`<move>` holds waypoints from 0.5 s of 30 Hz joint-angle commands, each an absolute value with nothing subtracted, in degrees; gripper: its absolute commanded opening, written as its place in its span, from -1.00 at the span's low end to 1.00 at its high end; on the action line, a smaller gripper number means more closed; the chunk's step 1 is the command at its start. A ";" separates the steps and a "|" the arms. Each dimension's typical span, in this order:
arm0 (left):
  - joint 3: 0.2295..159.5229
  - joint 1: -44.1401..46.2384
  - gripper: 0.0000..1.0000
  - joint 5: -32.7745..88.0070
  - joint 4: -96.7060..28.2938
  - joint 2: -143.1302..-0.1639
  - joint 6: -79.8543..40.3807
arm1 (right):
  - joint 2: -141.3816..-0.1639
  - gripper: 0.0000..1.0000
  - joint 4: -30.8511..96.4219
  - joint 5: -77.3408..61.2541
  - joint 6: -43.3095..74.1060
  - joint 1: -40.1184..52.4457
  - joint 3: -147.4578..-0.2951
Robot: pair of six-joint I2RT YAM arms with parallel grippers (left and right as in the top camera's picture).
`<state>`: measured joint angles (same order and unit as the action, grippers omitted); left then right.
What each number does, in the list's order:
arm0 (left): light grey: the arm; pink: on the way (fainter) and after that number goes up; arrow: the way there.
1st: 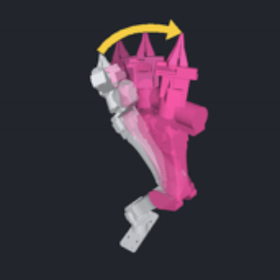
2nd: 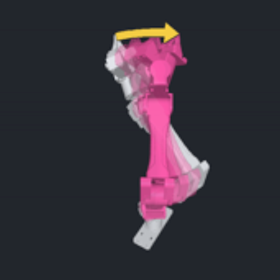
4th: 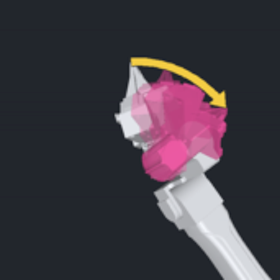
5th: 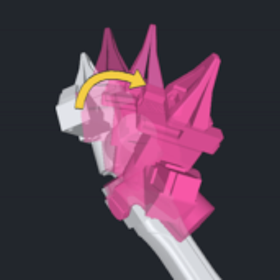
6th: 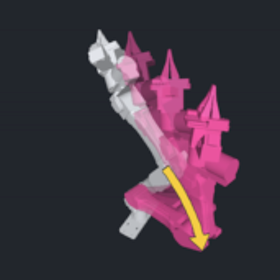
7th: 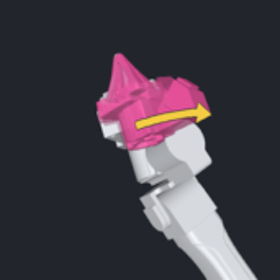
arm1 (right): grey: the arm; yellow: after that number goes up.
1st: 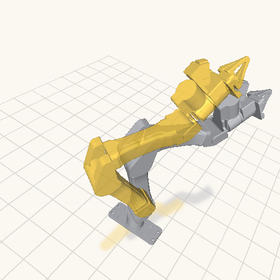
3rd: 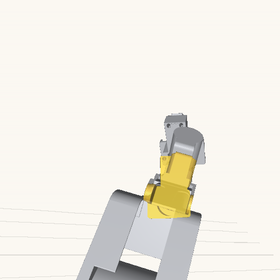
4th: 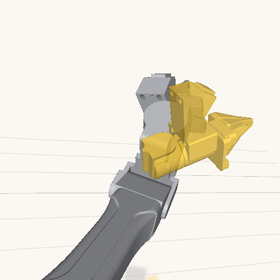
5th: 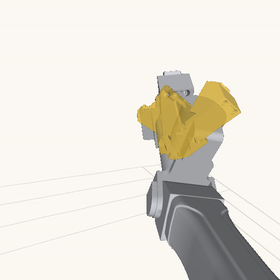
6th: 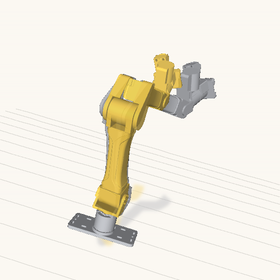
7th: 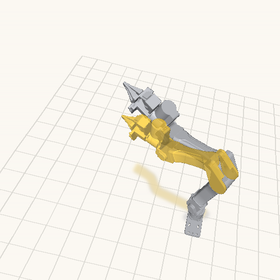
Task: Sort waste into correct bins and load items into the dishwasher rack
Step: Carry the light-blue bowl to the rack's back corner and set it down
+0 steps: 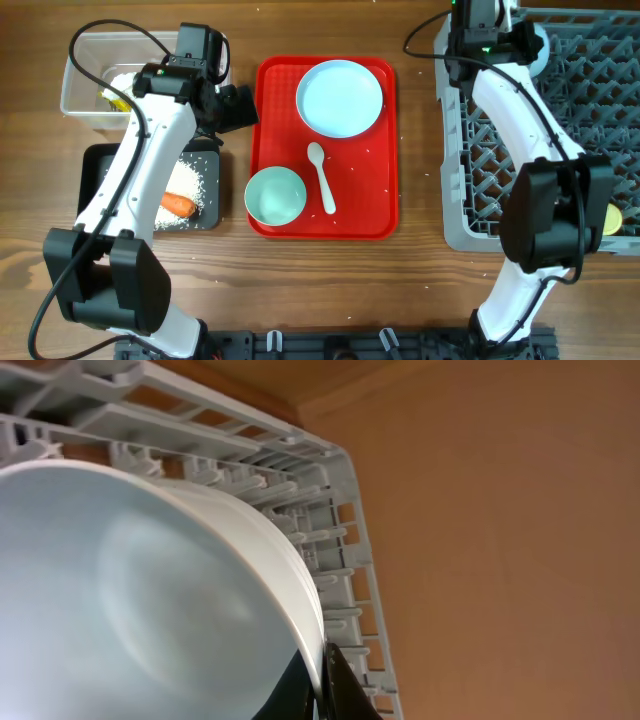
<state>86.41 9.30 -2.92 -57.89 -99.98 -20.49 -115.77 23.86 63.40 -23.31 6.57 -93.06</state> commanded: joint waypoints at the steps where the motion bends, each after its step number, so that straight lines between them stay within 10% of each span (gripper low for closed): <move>1: 86.02 9.21 1.00 -2.61 -57.89 -100.53 -20.62 | -116.92 -0.91 23.40 62.87 -23.83 8.62 -93.30; 15: 86.02 9.21 1.00 -2.61 -57.89 -100.53 -20.62 | -117.27 -0.91 23.55 65.19 -24.38 8.82 -93.30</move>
